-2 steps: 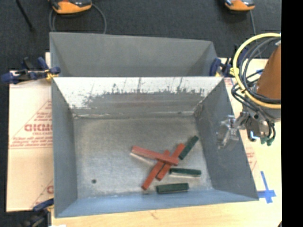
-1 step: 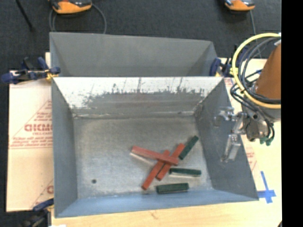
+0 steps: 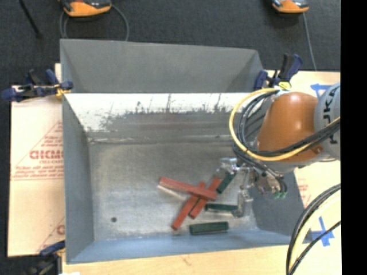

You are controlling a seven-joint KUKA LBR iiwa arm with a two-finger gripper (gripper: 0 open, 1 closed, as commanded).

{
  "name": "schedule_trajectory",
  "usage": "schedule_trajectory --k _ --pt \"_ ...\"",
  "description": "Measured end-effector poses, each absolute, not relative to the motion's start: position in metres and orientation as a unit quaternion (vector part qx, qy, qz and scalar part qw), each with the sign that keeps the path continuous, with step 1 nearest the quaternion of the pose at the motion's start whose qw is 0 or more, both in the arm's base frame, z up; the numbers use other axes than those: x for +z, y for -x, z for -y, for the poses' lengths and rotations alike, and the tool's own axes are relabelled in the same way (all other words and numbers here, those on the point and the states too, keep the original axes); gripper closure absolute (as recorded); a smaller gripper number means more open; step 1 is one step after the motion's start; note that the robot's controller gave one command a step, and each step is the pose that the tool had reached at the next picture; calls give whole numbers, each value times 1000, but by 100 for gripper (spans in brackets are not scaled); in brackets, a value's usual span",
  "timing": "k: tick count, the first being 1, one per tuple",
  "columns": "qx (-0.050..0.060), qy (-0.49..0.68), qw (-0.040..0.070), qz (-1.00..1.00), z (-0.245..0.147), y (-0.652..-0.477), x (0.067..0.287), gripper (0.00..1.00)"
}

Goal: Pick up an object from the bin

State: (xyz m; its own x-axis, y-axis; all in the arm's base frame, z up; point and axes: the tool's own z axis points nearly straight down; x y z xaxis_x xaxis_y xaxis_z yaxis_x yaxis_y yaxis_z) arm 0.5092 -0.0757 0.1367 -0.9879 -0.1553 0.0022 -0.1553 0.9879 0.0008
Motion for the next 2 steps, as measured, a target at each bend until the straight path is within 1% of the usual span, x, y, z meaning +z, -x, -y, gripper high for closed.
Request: schedule_trajectory --k 1,2 --pt "1 -78 -2 997 77 -510 140 100" --pt "0 -310 0 951 59 -493 129 100"
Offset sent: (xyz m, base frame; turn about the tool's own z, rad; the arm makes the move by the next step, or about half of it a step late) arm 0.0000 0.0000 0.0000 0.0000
